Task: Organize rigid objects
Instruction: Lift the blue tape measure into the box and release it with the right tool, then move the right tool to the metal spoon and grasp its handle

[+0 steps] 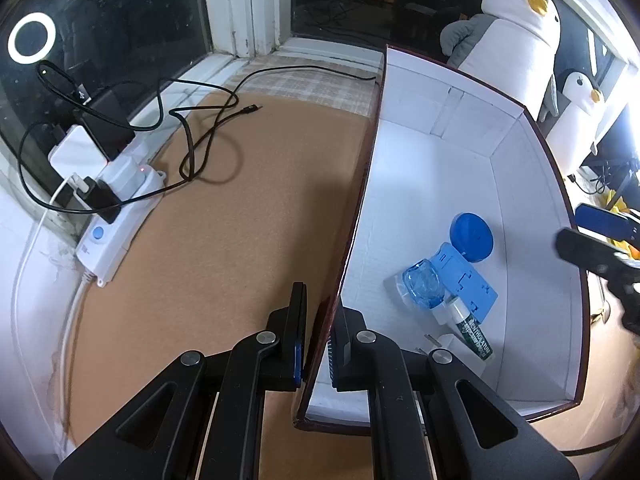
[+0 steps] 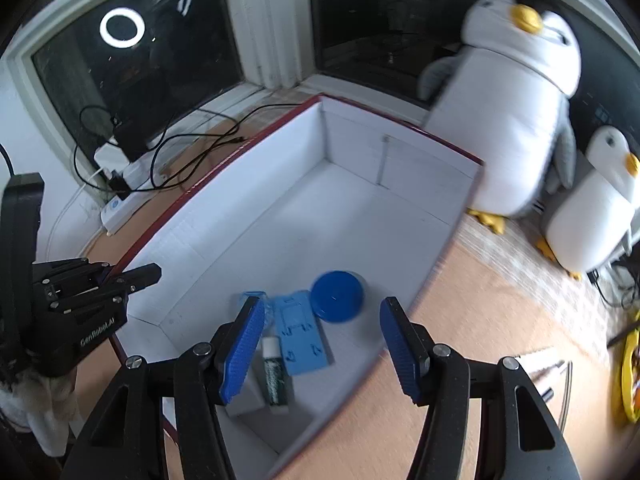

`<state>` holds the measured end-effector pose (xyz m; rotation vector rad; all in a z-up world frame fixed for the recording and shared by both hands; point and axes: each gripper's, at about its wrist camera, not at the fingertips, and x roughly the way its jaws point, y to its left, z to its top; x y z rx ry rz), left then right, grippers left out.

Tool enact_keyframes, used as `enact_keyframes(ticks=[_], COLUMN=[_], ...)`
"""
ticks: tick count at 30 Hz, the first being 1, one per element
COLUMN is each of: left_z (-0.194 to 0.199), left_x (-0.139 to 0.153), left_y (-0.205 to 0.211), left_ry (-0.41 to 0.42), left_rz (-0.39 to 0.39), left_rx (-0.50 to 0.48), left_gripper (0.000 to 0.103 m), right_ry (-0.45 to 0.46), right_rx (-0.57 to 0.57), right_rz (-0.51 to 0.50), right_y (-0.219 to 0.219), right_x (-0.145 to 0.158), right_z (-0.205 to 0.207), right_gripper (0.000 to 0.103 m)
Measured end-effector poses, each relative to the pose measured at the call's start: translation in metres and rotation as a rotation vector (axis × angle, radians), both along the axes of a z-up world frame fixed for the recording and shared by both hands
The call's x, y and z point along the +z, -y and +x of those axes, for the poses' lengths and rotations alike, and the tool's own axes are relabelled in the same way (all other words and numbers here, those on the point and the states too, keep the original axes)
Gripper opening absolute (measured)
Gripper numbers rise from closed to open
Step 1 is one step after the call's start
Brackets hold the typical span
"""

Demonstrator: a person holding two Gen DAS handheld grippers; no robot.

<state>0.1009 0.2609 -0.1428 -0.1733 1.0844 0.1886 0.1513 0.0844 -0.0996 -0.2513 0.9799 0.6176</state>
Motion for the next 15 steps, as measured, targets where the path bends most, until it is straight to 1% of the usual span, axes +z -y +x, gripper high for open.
enact_keyframes(ticks=[2,5,9,12,15], left_z=[0.0,0.001,0.002,0.002,0.003], left_x=[0.0,0.0,0.0,0.0,-0.001], left_y=[0.001,0.001,0.002,0.002,0.001], left_ry=[-0.002,-0.005,-0.01,-0.014,-0.019], left_rz=[0.007,0.008,0.015,0.02,0.018], left_rx=[-0.002,-0.001,-0.003,-0.004,-0.003], left_gripper=[0.008,0.008,0.008,0.008,0.008], right_ry=[-0.005,-0.022,-0.025,-0.016,-0.026], right_rx=[-0.034,-0.085,-0.15,-0.209,-0.269], right_rz=[0.017,0.079,0.156,0.169,0.169], right_y=[0.017,0.05,0.092,0.124,0.156], right_x=[0.003,0.008,0.019,0.022,0.02], right_z=[-0.001,-0.003,-0.007,-0.009,-0.009], right_gripper=[0.056,0.056,0.056,0.056,0.056])
